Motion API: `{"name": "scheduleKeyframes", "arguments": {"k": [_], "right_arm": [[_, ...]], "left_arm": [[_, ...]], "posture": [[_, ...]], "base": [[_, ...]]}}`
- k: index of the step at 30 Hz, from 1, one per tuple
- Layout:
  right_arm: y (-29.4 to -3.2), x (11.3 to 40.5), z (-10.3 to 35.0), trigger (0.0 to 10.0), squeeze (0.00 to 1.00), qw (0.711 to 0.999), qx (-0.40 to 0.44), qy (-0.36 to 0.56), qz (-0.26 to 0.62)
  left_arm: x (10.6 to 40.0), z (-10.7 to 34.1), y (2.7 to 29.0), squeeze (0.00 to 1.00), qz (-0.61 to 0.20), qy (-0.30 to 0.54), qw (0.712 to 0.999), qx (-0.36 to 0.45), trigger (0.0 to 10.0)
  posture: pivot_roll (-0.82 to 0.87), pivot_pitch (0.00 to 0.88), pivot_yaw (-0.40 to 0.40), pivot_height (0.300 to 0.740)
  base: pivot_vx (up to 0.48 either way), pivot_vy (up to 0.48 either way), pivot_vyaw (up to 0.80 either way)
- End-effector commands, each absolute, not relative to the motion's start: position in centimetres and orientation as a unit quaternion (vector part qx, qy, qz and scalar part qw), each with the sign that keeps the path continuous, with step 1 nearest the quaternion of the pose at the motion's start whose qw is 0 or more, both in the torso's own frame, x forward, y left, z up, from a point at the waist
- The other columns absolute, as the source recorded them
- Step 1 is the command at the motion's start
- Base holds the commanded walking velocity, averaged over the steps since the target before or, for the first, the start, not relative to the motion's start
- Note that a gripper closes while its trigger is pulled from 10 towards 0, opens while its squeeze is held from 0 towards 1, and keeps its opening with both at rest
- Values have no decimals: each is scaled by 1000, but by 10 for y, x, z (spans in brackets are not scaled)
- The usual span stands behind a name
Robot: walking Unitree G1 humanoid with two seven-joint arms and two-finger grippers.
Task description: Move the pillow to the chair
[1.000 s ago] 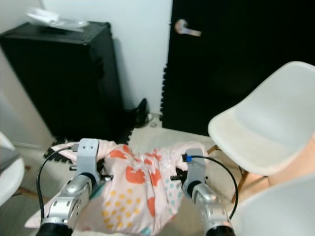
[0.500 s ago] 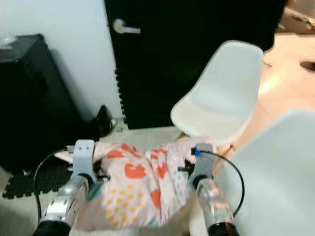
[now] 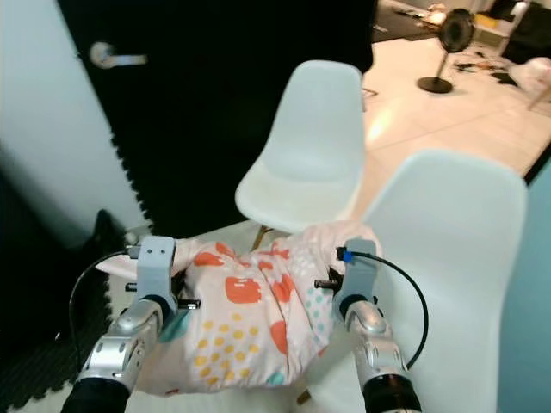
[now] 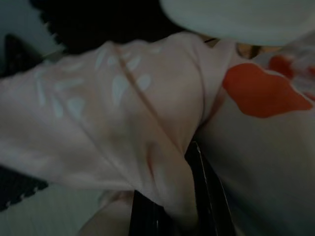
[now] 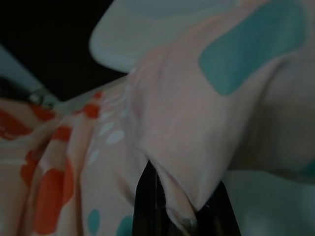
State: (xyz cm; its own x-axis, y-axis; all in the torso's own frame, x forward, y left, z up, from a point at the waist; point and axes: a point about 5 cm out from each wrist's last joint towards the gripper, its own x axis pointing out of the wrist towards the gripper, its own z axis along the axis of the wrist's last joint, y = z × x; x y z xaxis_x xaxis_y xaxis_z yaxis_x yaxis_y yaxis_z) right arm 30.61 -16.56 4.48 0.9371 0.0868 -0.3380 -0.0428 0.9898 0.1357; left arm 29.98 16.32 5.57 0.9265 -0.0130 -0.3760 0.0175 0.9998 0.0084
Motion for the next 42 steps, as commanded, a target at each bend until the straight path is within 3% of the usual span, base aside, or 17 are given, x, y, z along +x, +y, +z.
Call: {"name": "scheduleKeyframes", "arguments": {"k": [1, 22, 42], "right_arm": [[-167, 308, 48, 10000, 0, 984, 60, 163, 28], [-174, 309, 50, 10000, 0, 988, 41, 146, 0], [-169, 312, 51, 10000, 0, 989, 29, 144, 17]], "left_arm": [[301, 58, 158, 0, -20, 180, 983, 9, 10000], [312, 67, 162, 0, -33, 163, 986, 16, 10000], [312, 66, 166, 0, -23, 162, 986, 11, 10000]], "posture": [[23, 46, -3, 740], [11, 16, 26, 740], [16, 26, 7, 740]], "base": [[0, 0, -800], [0, 0, -800], [0, 0, -800]]}}
